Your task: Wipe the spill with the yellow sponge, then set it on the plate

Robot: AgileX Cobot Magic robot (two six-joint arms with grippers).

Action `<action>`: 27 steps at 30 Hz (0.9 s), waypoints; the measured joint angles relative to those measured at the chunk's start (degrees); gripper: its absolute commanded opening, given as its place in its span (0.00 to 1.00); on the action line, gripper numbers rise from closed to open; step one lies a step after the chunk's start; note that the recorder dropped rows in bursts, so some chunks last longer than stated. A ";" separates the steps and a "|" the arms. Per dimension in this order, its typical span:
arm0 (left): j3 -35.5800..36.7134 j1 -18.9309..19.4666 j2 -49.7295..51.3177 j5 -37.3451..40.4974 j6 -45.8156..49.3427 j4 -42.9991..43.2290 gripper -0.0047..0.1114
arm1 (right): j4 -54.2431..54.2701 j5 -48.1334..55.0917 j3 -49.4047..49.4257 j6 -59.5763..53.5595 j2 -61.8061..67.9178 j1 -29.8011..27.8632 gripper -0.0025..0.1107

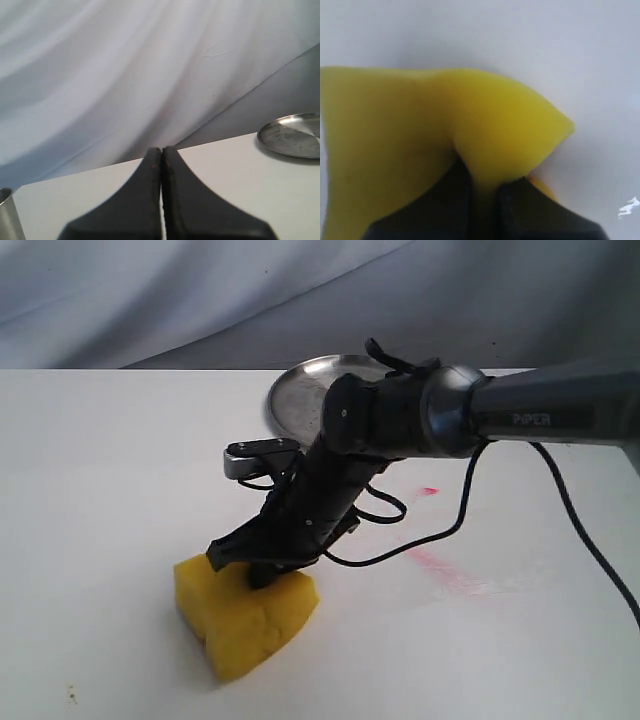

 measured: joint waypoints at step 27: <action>0.00 0.00 0.00 0.00 0.00 0.00 0.04 | -43.03 8.26 10.30 24.11 -8.54 -30.53 0.02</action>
